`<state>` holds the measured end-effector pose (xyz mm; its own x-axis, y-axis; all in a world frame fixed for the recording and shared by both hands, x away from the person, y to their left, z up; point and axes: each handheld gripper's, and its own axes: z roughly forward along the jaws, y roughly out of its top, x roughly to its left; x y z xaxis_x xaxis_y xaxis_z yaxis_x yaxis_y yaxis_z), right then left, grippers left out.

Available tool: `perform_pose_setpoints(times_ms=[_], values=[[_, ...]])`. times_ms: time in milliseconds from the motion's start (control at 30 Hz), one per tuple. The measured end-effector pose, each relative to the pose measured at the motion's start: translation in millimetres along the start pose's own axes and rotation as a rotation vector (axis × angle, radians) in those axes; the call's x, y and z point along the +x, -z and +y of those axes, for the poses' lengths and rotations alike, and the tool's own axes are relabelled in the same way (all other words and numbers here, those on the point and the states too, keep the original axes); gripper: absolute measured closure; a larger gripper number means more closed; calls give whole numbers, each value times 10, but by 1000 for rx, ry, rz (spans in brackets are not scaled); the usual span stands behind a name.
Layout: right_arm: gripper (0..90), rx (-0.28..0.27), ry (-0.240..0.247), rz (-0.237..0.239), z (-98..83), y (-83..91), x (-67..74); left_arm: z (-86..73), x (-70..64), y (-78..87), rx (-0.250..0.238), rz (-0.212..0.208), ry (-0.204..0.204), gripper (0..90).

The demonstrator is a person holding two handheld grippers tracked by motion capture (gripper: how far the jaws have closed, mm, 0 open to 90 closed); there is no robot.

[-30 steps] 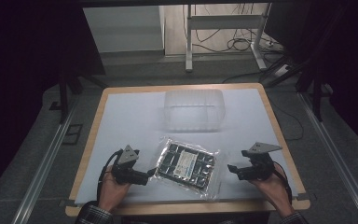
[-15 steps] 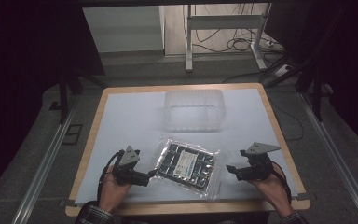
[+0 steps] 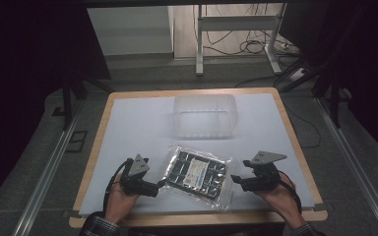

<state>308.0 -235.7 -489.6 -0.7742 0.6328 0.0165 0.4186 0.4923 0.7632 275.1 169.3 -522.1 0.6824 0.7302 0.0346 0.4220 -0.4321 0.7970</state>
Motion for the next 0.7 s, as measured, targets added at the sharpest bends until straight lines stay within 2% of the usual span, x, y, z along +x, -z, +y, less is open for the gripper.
perform_pose_setpoints(times_ms=[100, 200, 300, 567, 667, 700], values=[[370, 7, 22, 15, 34, -26, 63, -2, 1, -9, 8, 3, -7, 24], [479, 26, 55, 22, 55, -53, 133, -2, 1, -10, 9, 5, -8, 24], [591, 20, 71, 42, 85, -54, 186, -3, 3, -9, 7, 5, -4, 24], [852, 46, 134, 150, 124, -148, 364, -3, 3, -15, 14, 5, -8, 25], [890, 62, 142, 197, 136, -202, 444, -4, 3, -15, 15, 5, -8, 26], [890, 62, 142, 197, 136, -202, 444, -4, 3, -15, 15, 5, -8, 25]])
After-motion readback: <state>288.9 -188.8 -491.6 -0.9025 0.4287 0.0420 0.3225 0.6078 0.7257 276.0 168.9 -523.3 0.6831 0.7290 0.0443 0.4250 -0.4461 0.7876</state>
